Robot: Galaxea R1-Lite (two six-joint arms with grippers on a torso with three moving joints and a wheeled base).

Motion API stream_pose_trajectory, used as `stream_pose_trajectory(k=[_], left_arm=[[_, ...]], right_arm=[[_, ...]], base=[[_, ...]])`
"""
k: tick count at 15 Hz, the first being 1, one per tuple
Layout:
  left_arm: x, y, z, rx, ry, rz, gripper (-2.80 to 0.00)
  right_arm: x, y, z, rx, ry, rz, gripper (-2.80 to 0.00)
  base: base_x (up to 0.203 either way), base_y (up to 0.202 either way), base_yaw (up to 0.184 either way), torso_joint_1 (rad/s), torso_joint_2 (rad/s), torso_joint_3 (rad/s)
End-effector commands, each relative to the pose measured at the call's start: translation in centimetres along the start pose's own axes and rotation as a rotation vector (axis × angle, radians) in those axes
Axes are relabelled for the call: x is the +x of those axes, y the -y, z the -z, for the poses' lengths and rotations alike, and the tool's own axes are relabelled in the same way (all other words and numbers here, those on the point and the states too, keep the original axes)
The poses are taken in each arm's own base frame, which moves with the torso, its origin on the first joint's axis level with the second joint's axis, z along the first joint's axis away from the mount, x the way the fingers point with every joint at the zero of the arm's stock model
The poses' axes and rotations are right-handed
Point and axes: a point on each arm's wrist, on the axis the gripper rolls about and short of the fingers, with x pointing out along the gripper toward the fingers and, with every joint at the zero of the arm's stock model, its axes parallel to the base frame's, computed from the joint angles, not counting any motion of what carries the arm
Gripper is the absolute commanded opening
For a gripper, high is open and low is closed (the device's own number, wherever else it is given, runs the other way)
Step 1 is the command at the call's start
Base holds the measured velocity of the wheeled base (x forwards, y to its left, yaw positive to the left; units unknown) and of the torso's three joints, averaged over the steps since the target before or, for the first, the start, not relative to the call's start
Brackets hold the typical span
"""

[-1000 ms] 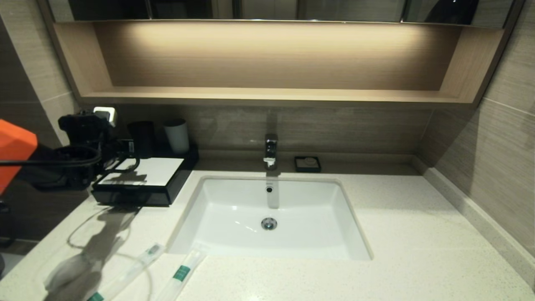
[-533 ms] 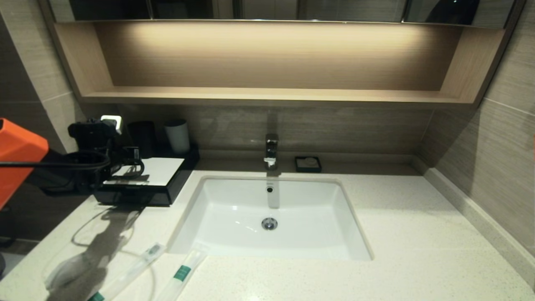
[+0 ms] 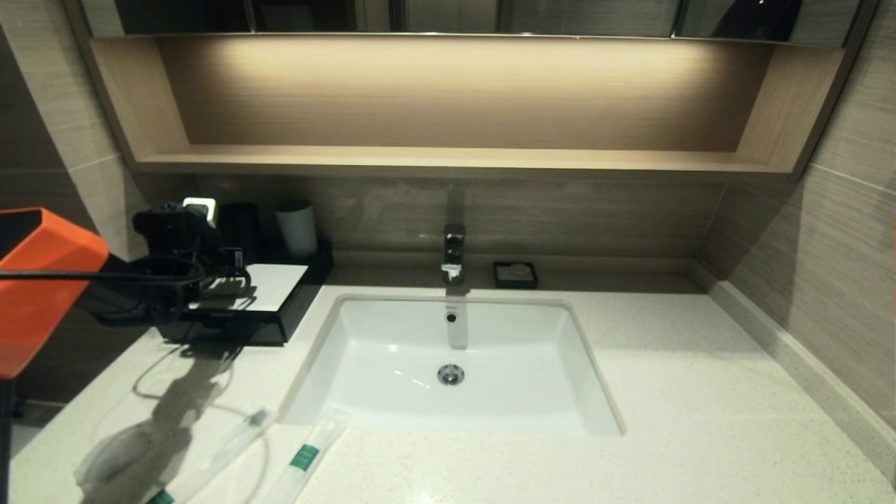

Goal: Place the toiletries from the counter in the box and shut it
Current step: Place the cup on the storage box

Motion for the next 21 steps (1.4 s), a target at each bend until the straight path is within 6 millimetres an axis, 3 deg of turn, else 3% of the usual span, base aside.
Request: stream_pose_trajectory(k=[1, 21], left_arm=[[1.0, 0.2, 0.8, 0.002, -0.006, 0.000, -2.80], [4.2, 0.5, 1.6, 0.009, 0.018, -0.008, -2.80]], right_arm=[[0.0, 0.0, 0.0, 0.000, -0.002, 0.000, -2.80], [0.0, 0.0, 0.0, 0.000, -0.002, 0.000, -2.80]], base=[[0.000, 0.000, 0.000, 0.000, 0.00, 0.000], [0.000, 0.000, 0.000, 0.000, 0.00, 0.000]])
